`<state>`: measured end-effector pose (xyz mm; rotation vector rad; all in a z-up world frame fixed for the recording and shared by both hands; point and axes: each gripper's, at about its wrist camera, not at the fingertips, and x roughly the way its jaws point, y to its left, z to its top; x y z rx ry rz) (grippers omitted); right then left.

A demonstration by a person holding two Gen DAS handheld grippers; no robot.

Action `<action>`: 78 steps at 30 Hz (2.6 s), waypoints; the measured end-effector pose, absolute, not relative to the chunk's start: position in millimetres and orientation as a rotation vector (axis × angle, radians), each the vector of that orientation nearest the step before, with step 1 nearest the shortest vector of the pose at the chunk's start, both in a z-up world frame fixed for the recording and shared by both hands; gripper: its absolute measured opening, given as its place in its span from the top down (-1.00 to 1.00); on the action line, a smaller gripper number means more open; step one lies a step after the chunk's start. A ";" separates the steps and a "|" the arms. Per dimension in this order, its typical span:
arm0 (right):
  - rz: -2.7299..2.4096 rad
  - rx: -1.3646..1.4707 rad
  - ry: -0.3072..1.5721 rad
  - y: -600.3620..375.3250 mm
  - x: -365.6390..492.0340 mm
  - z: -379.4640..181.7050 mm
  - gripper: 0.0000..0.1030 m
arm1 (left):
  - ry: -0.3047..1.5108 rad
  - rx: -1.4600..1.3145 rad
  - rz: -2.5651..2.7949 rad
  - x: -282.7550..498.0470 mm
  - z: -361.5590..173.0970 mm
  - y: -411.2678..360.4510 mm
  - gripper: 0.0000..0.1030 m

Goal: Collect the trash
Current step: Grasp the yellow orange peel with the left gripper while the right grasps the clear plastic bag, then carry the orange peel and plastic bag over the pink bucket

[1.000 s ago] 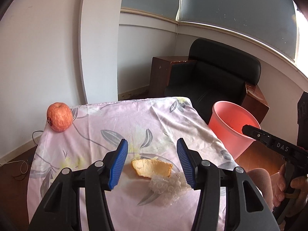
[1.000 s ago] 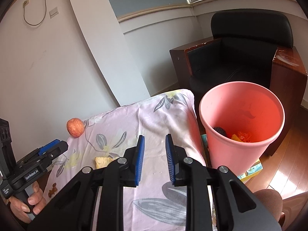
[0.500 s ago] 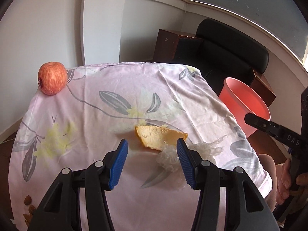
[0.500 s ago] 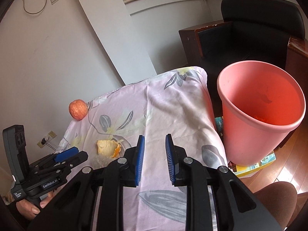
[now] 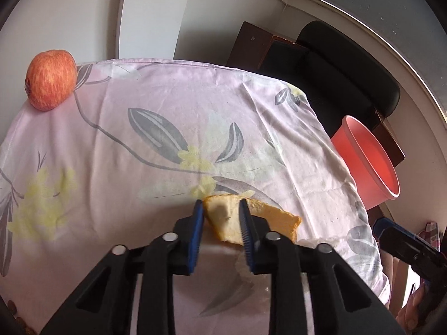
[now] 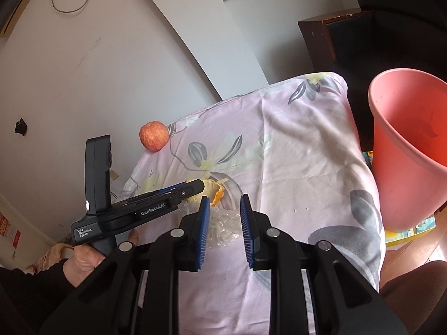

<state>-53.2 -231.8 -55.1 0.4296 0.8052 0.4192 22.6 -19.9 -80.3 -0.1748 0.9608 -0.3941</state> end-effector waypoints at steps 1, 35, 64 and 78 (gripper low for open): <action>0.426 0.438 0.815 -231.6 -52.1 -57.1 0.56 | 0.956 -0.190 -0.402 22.6 -80.0 -18.7 0.81; 0.473 0.404 0.822 -219.8 -43.8 -70.3 0.92 | 0.771 -0.154 -0.351 -7.2 -30.7 12.3 0.91; 0.232 0.456 0.548 -321.0 -76.1 -3.1 0.92 | 0.610 -0.057 -0.490 -19.4 30.5 -59.8 0.91; 0.059 0.440 0.465 -392.5 -61.7 22.2 0.92 | 0.551 -0.013 -0.669 -3.2 59.1 -148.7 0.91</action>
